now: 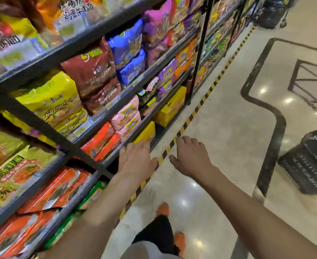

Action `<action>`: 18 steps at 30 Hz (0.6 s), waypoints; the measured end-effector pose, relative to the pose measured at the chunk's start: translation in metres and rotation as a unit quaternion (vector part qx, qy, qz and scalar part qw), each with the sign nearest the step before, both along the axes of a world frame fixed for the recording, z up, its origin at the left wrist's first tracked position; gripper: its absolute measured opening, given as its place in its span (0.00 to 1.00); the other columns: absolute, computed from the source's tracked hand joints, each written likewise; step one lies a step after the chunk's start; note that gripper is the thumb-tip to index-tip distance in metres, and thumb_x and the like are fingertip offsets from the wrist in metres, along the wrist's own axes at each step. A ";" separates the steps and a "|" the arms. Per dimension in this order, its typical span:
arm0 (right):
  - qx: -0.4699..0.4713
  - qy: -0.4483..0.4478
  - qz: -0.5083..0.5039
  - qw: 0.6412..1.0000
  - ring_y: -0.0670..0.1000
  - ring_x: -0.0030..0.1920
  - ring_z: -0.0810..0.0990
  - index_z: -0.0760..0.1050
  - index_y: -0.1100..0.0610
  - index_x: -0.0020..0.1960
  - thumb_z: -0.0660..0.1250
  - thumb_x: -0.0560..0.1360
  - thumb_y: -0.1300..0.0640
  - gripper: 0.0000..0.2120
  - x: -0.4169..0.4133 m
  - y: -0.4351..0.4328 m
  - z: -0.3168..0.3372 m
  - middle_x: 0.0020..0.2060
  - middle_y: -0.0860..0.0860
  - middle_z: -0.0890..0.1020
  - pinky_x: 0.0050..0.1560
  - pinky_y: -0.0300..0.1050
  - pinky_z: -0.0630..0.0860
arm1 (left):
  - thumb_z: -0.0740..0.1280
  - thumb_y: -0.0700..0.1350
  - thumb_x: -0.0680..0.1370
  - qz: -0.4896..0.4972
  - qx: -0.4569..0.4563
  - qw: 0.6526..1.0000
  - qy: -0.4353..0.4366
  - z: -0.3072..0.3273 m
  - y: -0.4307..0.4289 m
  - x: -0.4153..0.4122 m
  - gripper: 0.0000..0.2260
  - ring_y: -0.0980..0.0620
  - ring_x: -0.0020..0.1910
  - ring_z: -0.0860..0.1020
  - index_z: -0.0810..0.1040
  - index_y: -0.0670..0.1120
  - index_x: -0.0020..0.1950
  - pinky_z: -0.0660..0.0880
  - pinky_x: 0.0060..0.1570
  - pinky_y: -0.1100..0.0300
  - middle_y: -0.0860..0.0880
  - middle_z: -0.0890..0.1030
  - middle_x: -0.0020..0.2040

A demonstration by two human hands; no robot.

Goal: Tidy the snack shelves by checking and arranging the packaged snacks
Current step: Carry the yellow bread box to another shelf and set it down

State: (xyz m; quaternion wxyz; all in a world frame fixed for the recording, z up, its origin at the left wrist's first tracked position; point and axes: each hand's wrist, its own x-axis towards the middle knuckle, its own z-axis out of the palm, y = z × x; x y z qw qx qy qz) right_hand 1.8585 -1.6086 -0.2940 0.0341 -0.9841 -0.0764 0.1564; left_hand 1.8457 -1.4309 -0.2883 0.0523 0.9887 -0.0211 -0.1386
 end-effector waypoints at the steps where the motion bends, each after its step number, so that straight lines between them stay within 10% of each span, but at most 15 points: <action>1: -0.001 0.007 0.013 1.000 0.63 0.73 0.70 0.62 0.58 0.78 0.60 0.83 0.39 0.32 0.016 0.004 -0.006 0.75 0.59 0.69 0.71 0.60 0.70 | 0.65 0.60 0.81 0.014 -0.003 1.000 0.003 -0.005 0.002 0.011 0.21 0.42 0.65 0.76 0.74 0.51 0.69 0.72 0.65 0.43 0.48 0.80 0.66; 7: -0.018 0.048 0.078 0.996 0.64 0.74 0.69 0.61 0.58 0.79 0.60 0.83 0.39 0.32 0.112 0.020 -0.048 0.75 0.59 0.70 0.71 0.61 0.70 | 0.63 0.61 0.82 0.077 0.002 0.996 0.046 -0.059 0.016 0.087 0.25 0.41 0.69 0.74 0.70 0.50 0.75 0.69 0.69 0.44 0.46 0.78 0.69; 12: -0.032 0.084 0.106 0.990 0.64 0.73 0.70 0.61 0.58 0.78 0.61 0.83 0.40 0.31 0.194 0.020 -0.074 0.75 0.58 0.70 0.71 0.60 0.69 | 0.66 0.61 0.81 0.133 -0.031 0.988 0.072 -0.097 0.015 0.148 0.20 0.39 0.58 0.79 0.76 0.45 0.61 0.75 0.61 0.45 0.44 0.82 0.57; 18: -0.043 0.107 0.155 0.981 0.64 0.74 0.69 0.60 0.59 0.79 0.62 0.83 0.40 0.33 0.260 0.024 -0.108 0.75 0.59 0.69 0.72 0.60 0.69 | 0.61 0.63 0.83 0.171 -0.008 0.977 0.124 -0.131 0.009 0.203 0.29 0.41 0.73 0.72 0.66 0.47 0.78 0.68 0.73 0.45 0.44 0.76 0.73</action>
